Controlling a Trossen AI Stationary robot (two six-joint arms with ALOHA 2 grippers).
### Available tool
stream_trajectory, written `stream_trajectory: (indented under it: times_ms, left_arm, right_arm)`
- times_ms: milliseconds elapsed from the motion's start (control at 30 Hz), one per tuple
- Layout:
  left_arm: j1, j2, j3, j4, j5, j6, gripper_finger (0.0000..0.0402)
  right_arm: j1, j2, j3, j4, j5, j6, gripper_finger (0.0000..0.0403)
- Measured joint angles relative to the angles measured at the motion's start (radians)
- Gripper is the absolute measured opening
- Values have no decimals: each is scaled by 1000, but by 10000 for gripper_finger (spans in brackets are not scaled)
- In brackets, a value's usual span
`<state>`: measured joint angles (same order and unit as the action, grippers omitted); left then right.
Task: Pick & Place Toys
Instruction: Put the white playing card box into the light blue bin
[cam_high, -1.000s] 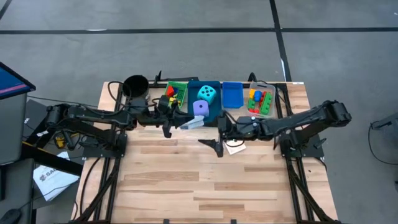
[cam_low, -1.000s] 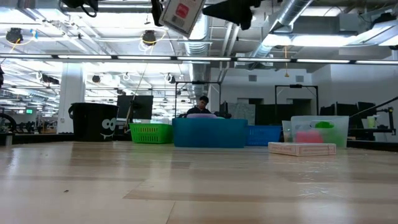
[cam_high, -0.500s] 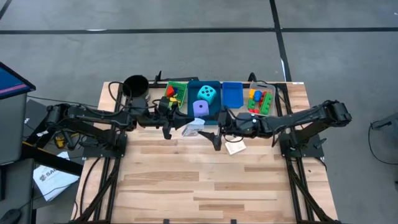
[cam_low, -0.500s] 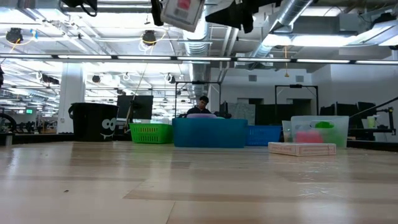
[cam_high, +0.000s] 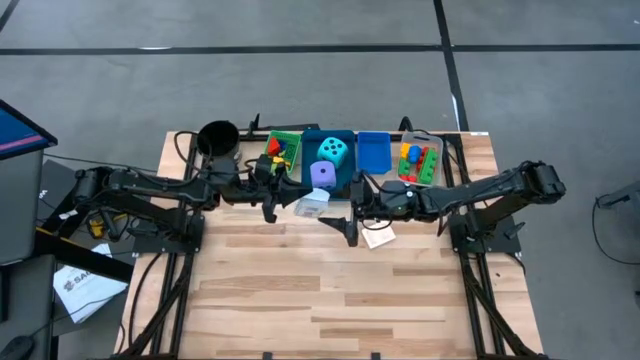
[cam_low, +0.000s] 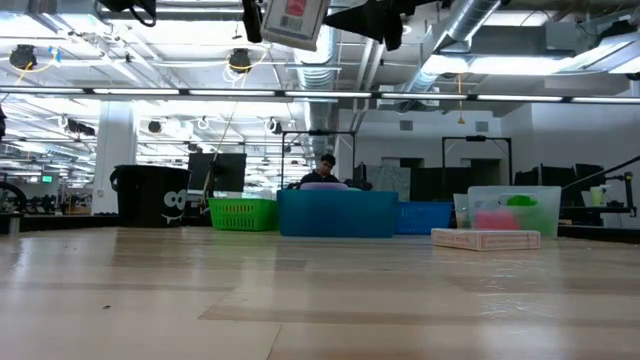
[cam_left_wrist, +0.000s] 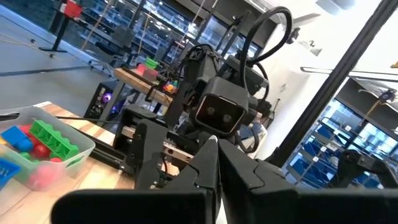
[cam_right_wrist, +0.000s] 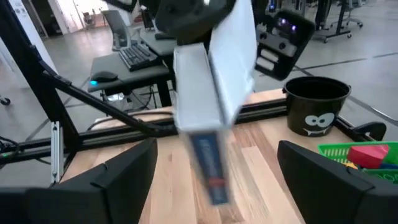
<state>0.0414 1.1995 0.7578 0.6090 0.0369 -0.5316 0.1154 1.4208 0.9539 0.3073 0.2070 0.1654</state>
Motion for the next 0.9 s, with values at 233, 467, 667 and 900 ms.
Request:
stream_trajectory:
  times_ms: [233, 467, 667, 900]
  left_arm:
    - [0, 17, 0, 19, -7, 0, 0]
    - [0, 74, 2, 142, -7, -16, 0]
    - [0, 118, 2, 233, -6, -32, 0]
    - [0, 124, 2, 255, -7, -50, 0]
  right_arm:
    - [0, 0, 0, 44, 0, 0, 327]
    - [0, 0, 0, 46, 0, 14, 327]
    - [1, 0, 0, 45, 0, 19, 326]
    - [2, 0, 0, 45, -1, 22, 293]
